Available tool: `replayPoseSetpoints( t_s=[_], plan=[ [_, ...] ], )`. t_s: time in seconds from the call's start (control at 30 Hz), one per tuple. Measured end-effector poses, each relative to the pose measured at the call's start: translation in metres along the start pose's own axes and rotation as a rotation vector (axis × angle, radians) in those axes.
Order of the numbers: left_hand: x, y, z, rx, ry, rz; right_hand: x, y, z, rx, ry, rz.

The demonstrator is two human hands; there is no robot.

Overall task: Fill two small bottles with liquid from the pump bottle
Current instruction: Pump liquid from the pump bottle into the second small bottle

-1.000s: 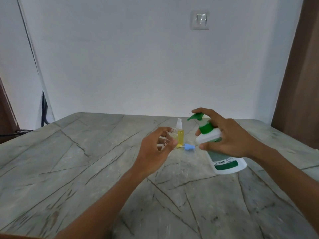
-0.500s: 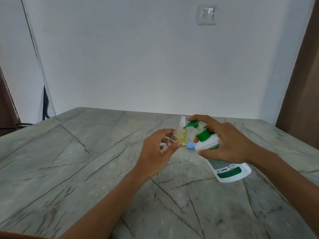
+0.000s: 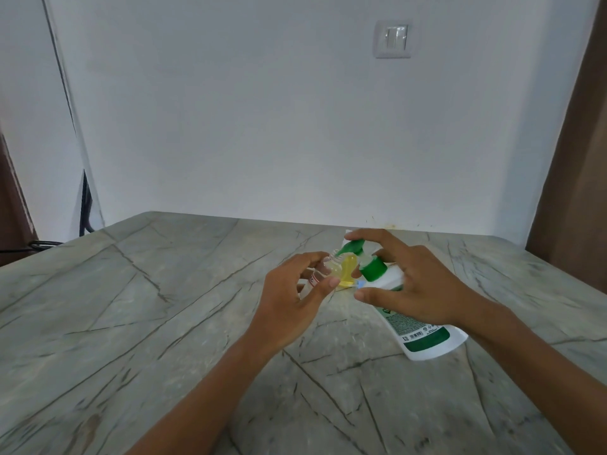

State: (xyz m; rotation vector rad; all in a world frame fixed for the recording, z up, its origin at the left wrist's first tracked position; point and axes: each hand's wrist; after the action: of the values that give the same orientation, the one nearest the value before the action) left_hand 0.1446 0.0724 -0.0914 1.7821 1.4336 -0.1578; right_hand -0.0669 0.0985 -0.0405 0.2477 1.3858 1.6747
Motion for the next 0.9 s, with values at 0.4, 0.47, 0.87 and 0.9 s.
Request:
replayPoseSetpoints(
  t_s=[0.4, 0.47, 0.87, 0.9],
  plan=[
    [0.0013, -0.0006, 0.0016, -0.03, -0.012, -0.023, -0.0041, -0.0044, -0.0011, 0.017, -0.106, 0.012],
    [0.0011, -0.0009, 0.0012, -0.037, -0.015, -0.027, -0.0052, -0.0048, 0.0001, 0.004, -0.103, 0.002],
    [0.0018, -0.0018, 0.0013, -0.09, -0.029, 0.001, -0.0044, -0.0031, 0.0062, -0.024, -0.143, -0.028],
    [0.0021, -0.0017, 0.0016, -0.093, -0.028, 0.001, -0.0044, -0.0033, 0.0066, -0.02, -0.144, -0.024]
  ],
)
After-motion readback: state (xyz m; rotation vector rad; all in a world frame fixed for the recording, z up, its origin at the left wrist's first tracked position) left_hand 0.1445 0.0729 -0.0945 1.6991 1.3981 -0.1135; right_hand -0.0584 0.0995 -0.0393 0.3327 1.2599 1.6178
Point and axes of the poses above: each hand's wrist, its own x-axis away from the middle knuckle, its own y-axis out of the back of the hand, z = x × y, and after that the axes turned 13 degrees about z, right-handed
